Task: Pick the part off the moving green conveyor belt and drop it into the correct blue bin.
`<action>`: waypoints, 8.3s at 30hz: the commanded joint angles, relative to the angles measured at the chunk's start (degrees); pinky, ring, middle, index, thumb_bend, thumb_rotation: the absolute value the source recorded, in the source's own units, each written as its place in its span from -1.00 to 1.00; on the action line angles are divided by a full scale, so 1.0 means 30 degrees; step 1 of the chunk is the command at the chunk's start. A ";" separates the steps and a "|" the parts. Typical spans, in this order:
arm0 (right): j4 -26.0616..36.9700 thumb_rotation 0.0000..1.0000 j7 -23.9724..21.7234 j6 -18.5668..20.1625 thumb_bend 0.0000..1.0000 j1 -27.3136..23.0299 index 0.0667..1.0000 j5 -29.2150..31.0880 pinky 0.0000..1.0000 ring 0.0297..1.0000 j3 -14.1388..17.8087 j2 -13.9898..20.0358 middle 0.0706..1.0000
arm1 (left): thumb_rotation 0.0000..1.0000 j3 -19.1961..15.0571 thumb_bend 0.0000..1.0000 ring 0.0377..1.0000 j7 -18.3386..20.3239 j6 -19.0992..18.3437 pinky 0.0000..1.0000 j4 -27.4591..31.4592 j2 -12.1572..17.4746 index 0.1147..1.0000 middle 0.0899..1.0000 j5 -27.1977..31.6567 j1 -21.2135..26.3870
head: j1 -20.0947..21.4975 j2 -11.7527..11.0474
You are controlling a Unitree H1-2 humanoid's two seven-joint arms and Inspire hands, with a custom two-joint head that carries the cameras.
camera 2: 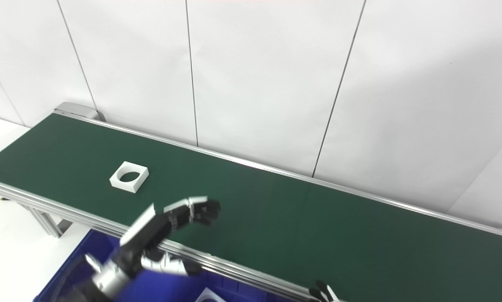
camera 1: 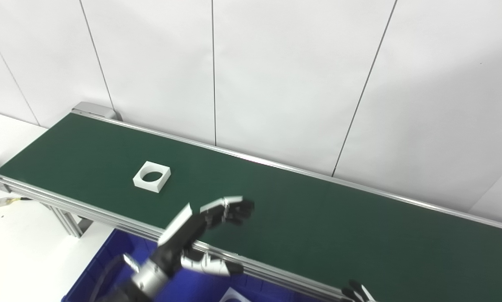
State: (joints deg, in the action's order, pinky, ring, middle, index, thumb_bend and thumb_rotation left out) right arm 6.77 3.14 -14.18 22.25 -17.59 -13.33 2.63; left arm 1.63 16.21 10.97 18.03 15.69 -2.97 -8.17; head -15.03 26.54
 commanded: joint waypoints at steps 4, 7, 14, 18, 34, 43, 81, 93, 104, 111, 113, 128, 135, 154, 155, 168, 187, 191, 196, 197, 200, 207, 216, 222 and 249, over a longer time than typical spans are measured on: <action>0.0105 0.41 0.0066 -0.1090 -0.31 -0.0349 0.76 0.0161 0.38 0.55 0.0066 0.0042 0.63 | -0.32 -0.0726 0.60 0.54 0.0108 -0.2701 0.45 0.2401 0.1482 0.61 0.59 -0.0296 0.1768 | -0.0064 -0.0058; 0.0001 0.40 0.0083 -0.1158 -0.31 -0.0441 0.76 0.0187 0.37 0.54 0.0101 0.0104 0.62 | -0.45 -0.1152 0.56 0.59 -0.0015 -0.3778 0.52 0.2776 0.2141 0.63 0.64 -0.1068 0.2627 | -0.0111 -0.0068; 0.0039 0.39 0.0041 -0.1169 -0.31 -0.0411 0.76 0.0363 0.37 0.55 0.0148 0.0201 0.63 | -0.64 -0.2065 0.53 0.72 -0.0248 -0.3642 0.64 0.0884 0.3974 0.72 0.74 -0.3212 0.4661 | -0.0256 -0.0013; -0.0044 0.43 0.0096 -0.1255 -0.28 -0.0444 0.76 0.0279 0.36 0.54 0.0160 0.0240 0.62 | -0.85 -0.2513 0.54 0.77 -0.0137 -0.3835 0.68 -0.0353 0.4746 0.75 0.77 -0.3462 0.5674 | -0.0315 -0.0024; -0.0033 0.43 0.0048 -0.1258 -0.30 -0.0542 0.77 0.0447 0.37 0.55 0.0199 0.0260 0.63 | -1.00 -0.0001 0.63 0.68 -0.0338 -0.3949 0.52 -0.6300 0.6897 0.71 0.79 -0.8550 0.8357 | -0.0474 0.0052; 0.0071 0.42 0.0051 -0.1190 -0.33 -0.0511 0.77 0.0437 0.38 0.55 0.0164 0.0198 0.64 | -1.00 0.2194 0.71 0.75 -0.0774 -0.3464 0.64 -0.9392 0.7454 0.75 0.78 -1.1648 0.9668 | -0.0471 0.0120; 0.0093 0.45 0.0205 -0.1476 -0.25 -0.0317 0.77 0.0275 0.37 0.54 0.0081 -0.0212 0.63 | -1.00 0.7601 0.74 0.57 -0.3351 -0.1032 0.48 -1.6596 0.5876 0.57 0.62 -1.5203 1.2530 | 0.0044 0.0306; 0.0158 0.46 0.0222 -0.1524 -0.24 -0.0196 0.78 0.0183 0.38 0.54 0.0048 -0.0402 0.63 | -1.00 0.8495 0.05 0.12 -0.2461 0.0368 0.27 -1.6787 0.5519 -0.23 -0.01 -1.4265 1.2439 | 0.0204 0.0351; 0.0149 0.43 0.0219 -0.1648 -0.26 -0.0229 0.78 0.0171 0.35 0.53 0.0085 -0.0344 0.62 | -1.00 0.8218 0.03 0.17 -0.1913 -0.0313 0.29 -1.5592 0.5725 -0.23 -0.01 -1.3776 1.2015 | 0.0305 0.0462; 0.0187 0.44 0.0172 -0.1566 -0.23 -0.0241 0.77 0.0239 0.35 0.53 0.0142 -0.0288 0.63 | -1.00 0.7373 0.05 -0.24 -0.1117 -0.1208 -0.38 -1.3766 0.5735 -0.14 -0.18 -1.2940 1.1378 | 0.0361 0.0536; 0.0197 0.45 0.0166 -0.1570 -0.21 -0.0236 0.77 0.0236 0.35 0.53 0.0150 -0.0274 0.62 | -1.00 0.7142 0.04 -0.35 -0.0985 -0.1427 -0.48 -1.3126 0.5773 -0.11 -0.25 -1.2842 1.1163 | 0.0389 0.0571; 0.0342 0.38 0.0093 -0.1612 -0.24 -0.0192 0.77 0.0390 0.36 0.53 0.0142 -0.0217 0.63 | -1.00 0.4201 0.03 -0.20 0.0466 -0.2704 -0.24 -0.6152 0.6333 -0.12 -0.19 -1.1435 0.8784 | 0.0859 0.1147; 0.0629 0.36 -0.0006 -0.1447 -0.23 -0.0101 0.77 0.0379 0.35 0.54 0.0153 -0.0115 0.63 | -1.00 0.2906 0.01 -0.13 0.1634 -0.3734 -0.08 -0.1859 0.6259 -0.11 -0.18 -1.0593 0.6901 | 0.1088 0.1489; 0.1406 0.38 -0.0241 -0.1223 -0.19 0.0203 0.79 0.0802 0.32 0.51 0.0330 0.0182 0.63 | -1.00 0.1635 0.01 -0.15 0.2930 -0.5712 -0.13 0.4617 0.4870 -0.12 -0.18 -1.0471 0.2045 | 0.1100 0.2678; 0.1509 0.38 -0.0260 -0.1151 -0.20 0.0208 0.79 0.0822 0.32 0.52 0.0349 0.0191 0.63 | -1.00 0.1516 0.01 -0.14 0.2835 -0.5654 -0.12 0.4689 0.4793 -0.12 -0.18 -1.0394 0.1658 | 0.1020 0.3585; 0.4297 0.17 -0.0948 0.0757 -0.19 0.0447 0.75 0.1222 0.30 0.47 0.1019 0.0496 0.58 | -1.00 0.2163 0.00 -0.18 0.2964 -0.5616 -0.17 0.3862 0.3777 -0.13 -0.09 -1.1995 -0.0291 | 0.0638 0.7041; 0.5570 0.28 -0.1253 0.1712 -0.03 0.0673 0.72 0.1715 0.26 0.44 0.1307 0.0787 0.55 | -1.00 0.4201 0.00 -0.25 0.0889 -0.5236 -0.25 -0.1855 0.2612 -0.06 -0.16 -1.4713 -0.0562 | 0.0905 0.8130; 0.5654 0.30 -0.1286 0.1760 -0.02 0.0752 0.71 0.1646 0.25 0.44 0.1367 0.0746 0.55 | -1.00 0.4496 0.00 -0.24 0.0377 -0.5127 -0.24 -0.2988 0.2599 -0.06 -0.16 -1.4957 -0.0407 | 0.0850 0.8125; 0.5652 0.29 -0.1448 0.1730 -0.05 0.0724 0.72 0.1752 0.27 0.45 0.1374 0.0751 0.56 | -1.00 0.4712 0.01 -0.21 -0.0854 -0.4577 -0.31 -0.4361 0.2611 -0.11 -0.13 -1.4876 -0.0239 | 0.0850 0.8125; 0.5665 0.28 -0.1470 0.1774 -0.04 0.0725 0.72 0.1777 0.27 0.45 0.1384 0.0737 0.55 | -1.00 0.4747 0.01 -0.22 -0.0944 -0.4606 -0.32 -0.4478 0.2606 -0.11 -0.14 -1.4892 -0.0223 | 0.0850 0.8125; 0.5707 0.31 -0.1486 0.1823 -0.01 0.0738 0.72 0.1715 0.27 0.45 0.1388 0.0665 0.55 | -1.00 0.4884 0.01 -0.21 -0.1280 -0.4497 -0.28 -0.4770 0.2675 -0.10 -0.13 -1.5025 -0.0196 | 0.0856 0.8074; 0.5656 0.29 -0.1478 0.1813 -0.04 0.0696 0.71 0.1560 0.26 0.44 0.1376 0.0577 0.55 | -1.00 0.4941 0.01 -0.20 -0.1919 -0.4490 -0.22 -0.5016 0.2616 -0.10 -0.12 -1.5036 -0.0222 | 0.0873 0.7930; 0.5359 0.24 -0.1428 0.1607 -0.07 0.0627 0.71 0.1496 0.25 0.43 0.1326 0.0445 0.55 | -1.00 0.5437 0.64 0.58 -0.1094 -0.5827 0.41 -0.3780 0.2971 0.69 0.68 -1.7542 -0.0242 | 0.1146 0.7648; 0.5144 0.23 -0.1388 0.1407 -0.09 0.0577 0.72 0.1409 0.26 0.44 0.1274 0.0390 0.55 | -1.00 0.5350 0.83 0.89 0.0341 -0.6523 0.55 -0.2541 0.3148 0.94 0.98 -1.8139 -0.0243 | 0.1358 0.7516; 0.3998 0.19 -0.1110 0.0679 -0.09 0.0568 0.73 0.1124 0.27 0.45 0.0964 0.0056 0.56 | -0.37 0.0342 0.73 0.59 0.5247 -0.8700 0.34 0.8674 0.2270 0.60 0.61 -0.7224 -0.0574 | 0.3390 0.5852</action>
State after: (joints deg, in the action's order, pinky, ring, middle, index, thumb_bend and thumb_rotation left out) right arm 17.95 -0.93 -9.08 24.20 -14.38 -10.22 3.59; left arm 3.53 33.96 -16.48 43.64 22.67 -28.17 -10.67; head -4.85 44.05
